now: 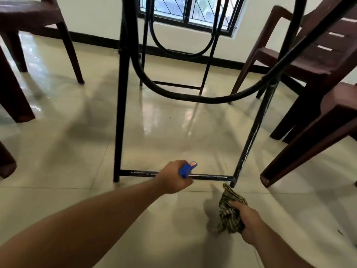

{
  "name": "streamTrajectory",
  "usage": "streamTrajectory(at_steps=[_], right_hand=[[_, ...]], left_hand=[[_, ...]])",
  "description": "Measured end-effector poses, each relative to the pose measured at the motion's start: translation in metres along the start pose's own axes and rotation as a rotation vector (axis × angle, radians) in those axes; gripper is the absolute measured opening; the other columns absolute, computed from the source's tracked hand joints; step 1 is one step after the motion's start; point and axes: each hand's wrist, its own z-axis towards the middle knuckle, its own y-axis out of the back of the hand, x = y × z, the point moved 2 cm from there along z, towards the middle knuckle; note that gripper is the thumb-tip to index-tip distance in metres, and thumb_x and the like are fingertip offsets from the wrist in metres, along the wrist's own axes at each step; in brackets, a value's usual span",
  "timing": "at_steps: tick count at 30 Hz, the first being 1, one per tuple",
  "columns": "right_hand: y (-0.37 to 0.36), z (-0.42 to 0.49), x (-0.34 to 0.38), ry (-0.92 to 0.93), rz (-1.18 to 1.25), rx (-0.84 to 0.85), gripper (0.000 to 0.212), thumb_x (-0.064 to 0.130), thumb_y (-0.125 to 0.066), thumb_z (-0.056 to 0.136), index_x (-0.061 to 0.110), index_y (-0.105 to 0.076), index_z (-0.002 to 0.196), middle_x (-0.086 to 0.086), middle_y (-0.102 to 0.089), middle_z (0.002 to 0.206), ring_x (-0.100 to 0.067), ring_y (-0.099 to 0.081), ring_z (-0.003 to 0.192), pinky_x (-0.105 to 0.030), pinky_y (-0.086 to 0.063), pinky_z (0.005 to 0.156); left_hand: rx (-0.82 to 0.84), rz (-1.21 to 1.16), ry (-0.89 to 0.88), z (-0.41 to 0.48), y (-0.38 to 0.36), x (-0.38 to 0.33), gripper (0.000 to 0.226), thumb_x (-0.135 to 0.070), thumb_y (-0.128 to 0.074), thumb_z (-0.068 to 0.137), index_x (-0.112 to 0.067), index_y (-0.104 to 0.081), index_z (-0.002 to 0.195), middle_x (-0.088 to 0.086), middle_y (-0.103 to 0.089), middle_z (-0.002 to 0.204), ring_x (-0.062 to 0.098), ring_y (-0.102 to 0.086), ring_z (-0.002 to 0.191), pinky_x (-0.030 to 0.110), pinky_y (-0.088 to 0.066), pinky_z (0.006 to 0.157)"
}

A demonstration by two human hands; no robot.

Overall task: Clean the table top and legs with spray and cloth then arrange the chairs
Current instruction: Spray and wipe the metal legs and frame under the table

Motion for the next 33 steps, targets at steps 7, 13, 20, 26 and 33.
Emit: streamTrajectory(at_steps=[7,13,20,26,33], right_hand=[[0.014,0.042,0.033,0.366,-0.171,-0.443,0.059,0.03,-0.078,0.083,0.001,-0.053,0.128,-0.024,-0.064,0.119,-0.044,-0.062,0.107,-0.051,-0.052,0.095],[0.005,0.03,0.033,0.676,-0.289,-0.464,0.049,0.018,-0.07,0.087,0.005,-0.047,0.129,-0.019,-0.06,0.121,-0.042,-0.06,0.107,-0.045,-0.049,0.09],[-0.032,0.032,0.026,0.962,-0.826,-0.349,0.053,0.012,-0.064,0.088,0.012,-0.041,0.136,-0.009,-0.034,0.144,-0.033,-0.053,0.122,-0.043,-0.055,0.09],[-0.071,0.041,0.024,0.928,-1.194,0.132,0.078,0.008,-0.054,0.091,0.027,-0.018,0.158,0.008,0.009,0.167,-0.022,-0.038,0.142,-0.037,-0.047,0.105],[-0.076,0.043,0.036,0.889,-1.349,-0.028,0.079,0.001,-0.047,0.087,0.021,-0.015,0.157,-0.004,-0.017,0.165,-0.028,-0.029,0.147,-0.044,-0.033,0.117]], left_hand=[[0.044,-0.015,0.067,0.034,-0.096,-0.014,0.021,-0.034,-0.077,0.086,-0.022,-0.06,0.09,-0.002,-0.059,0.078,0.012,-0.052,0.066,0.027,-0.049,0.063],[-0.006,0.159,0.127,0.041,-0.131,-0.009,0.03,-0.039,-0.064,0.093,-0.026,-0.05,0.071,-0.008,-0.051,0.064,0.012,-0.047,0.059,0.028,-0.044,0.058],[-0.028,0.043,0.193,0.032,-0.122,0.002,0.03,-0.037,-0.066,0.093,-0.024,-0.051,0.07,-0.007,-0.048,0.061,0.011,-0.044,0.056,0.026,-0.042,0.058],[-0.155,0.012,0.154,0.026,-0.09,-0.002,0.018,-0.034,-0.066,0.092,-0.027,-0.06,0.076,-0.009,-0.058,0.063,0.008,-0.052,0.057,0.022,-0.045,0.058],[-0.182,-0.086,0.183,0.018,-0.054,0.01,0.025,-0.029,-0.068,0.091,-0.025,-0.055,0.07,-0.008,-0.048,0.057,0.011,-0.042,0.052,0.024,-0.039,0.052]])
